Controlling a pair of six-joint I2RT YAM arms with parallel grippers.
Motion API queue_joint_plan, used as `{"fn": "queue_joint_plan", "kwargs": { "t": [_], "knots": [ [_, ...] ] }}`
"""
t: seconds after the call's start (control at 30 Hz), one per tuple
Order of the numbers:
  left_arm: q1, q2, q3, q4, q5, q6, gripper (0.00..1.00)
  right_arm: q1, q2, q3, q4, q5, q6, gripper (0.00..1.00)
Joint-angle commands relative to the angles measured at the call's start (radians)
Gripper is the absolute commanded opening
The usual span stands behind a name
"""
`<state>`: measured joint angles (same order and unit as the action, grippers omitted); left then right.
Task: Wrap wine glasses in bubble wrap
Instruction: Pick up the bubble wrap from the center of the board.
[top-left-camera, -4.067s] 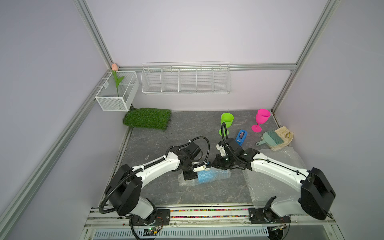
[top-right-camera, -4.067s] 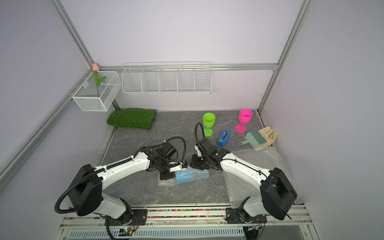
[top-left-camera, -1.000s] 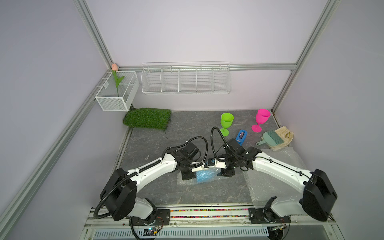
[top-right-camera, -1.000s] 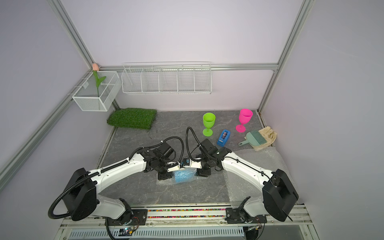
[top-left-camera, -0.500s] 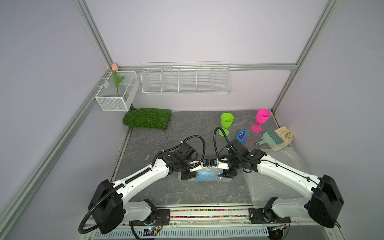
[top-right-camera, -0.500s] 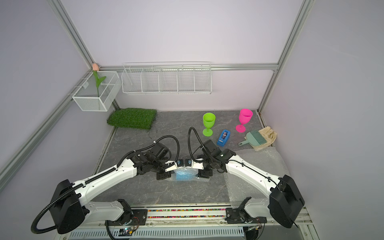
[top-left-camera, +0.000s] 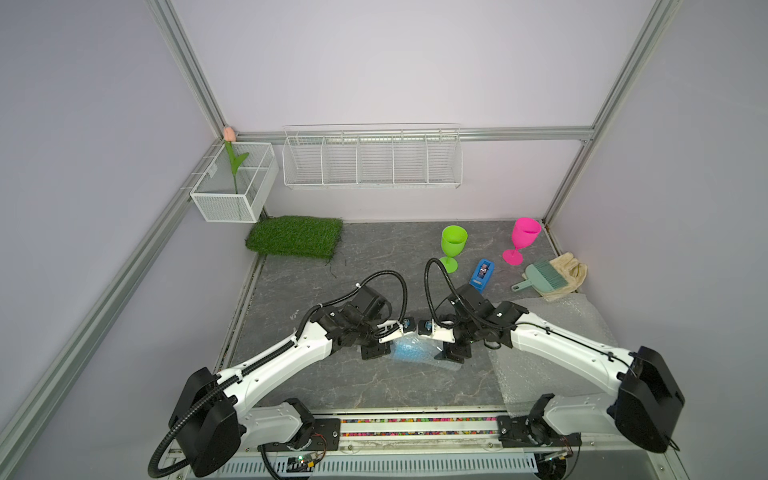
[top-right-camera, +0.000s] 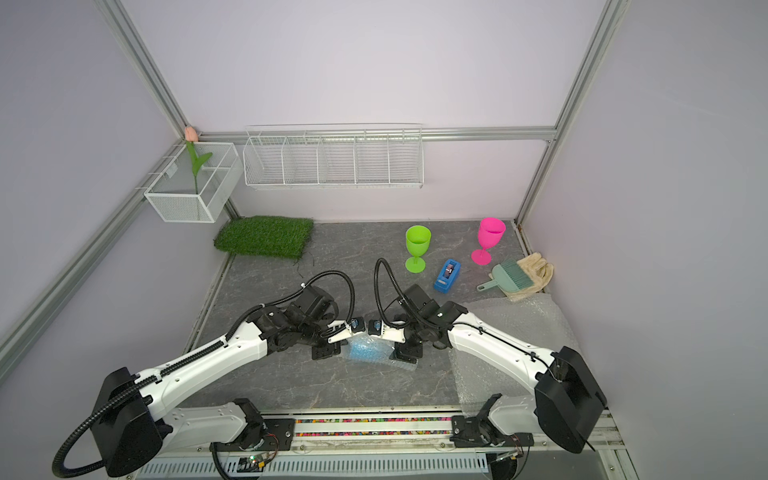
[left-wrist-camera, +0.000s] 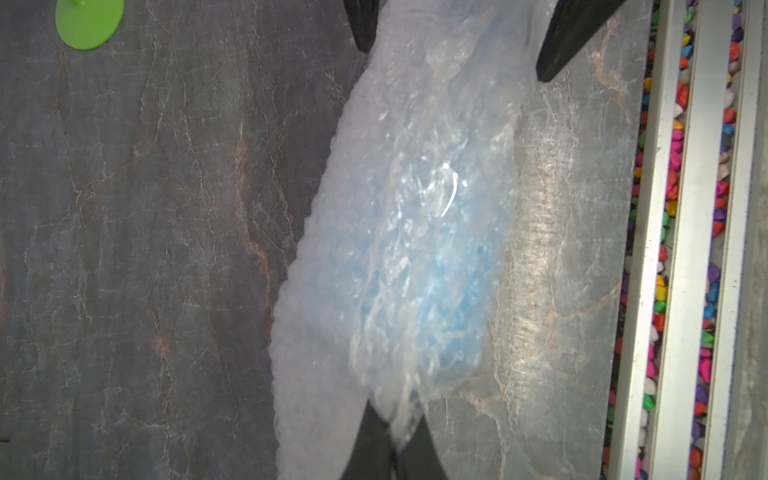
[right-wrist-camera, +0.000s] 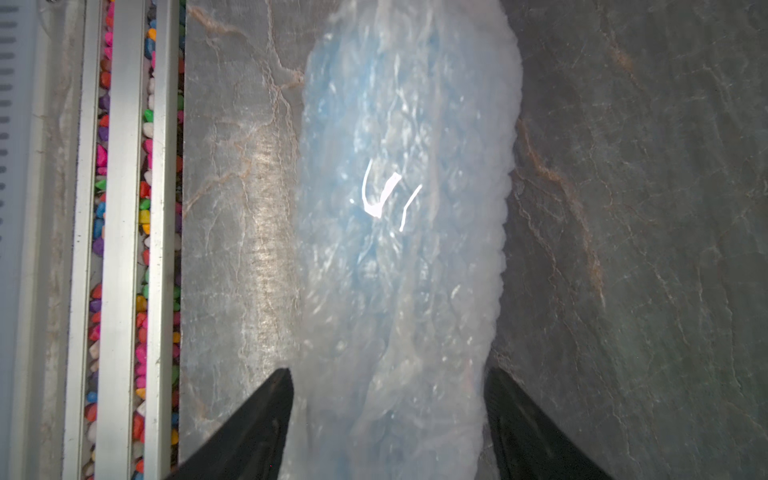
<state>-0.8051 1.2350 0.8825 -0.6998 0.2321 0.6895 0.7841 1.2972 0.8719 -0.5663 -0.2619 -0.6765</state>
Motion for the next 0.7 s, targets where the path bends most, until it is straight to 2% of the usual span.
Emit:
{"fn": "queue_joint_plan", "kwargs": {
  "t": [0.0,0.2,0.27,0.4,0.67],
  "knots": [
    [0.005,-0.017,-0.008,0.021,0.018,-0.004,0.00,0.029,-0.064,-0.051,0.046,-0.032,0.088,0.78],
    [0.005,-0.015,-0.007,0.017,0.022,-0.003,0.00,0.087,-0.018,-0.106,0.145,0.107,0.120,0.82],
    [0.004,-0.017,-0.007,0.016,0.024,-0.002,0.00,0.086,0.018,-0.106,0.157,0.132,0.111,0.80],
    [0.004,-0.020,-0.008,0.016,0.019,-0.002,0.00,0.086,0.038,-0.112,0.178,0.155,0.103,0.67],
    [0.006,-0.033,-0.005,0.026,-0.013,-0.009,0.00,0.081,-0.013,-0.133,0.198,0.164,0.112,0.20]
  ]
}}
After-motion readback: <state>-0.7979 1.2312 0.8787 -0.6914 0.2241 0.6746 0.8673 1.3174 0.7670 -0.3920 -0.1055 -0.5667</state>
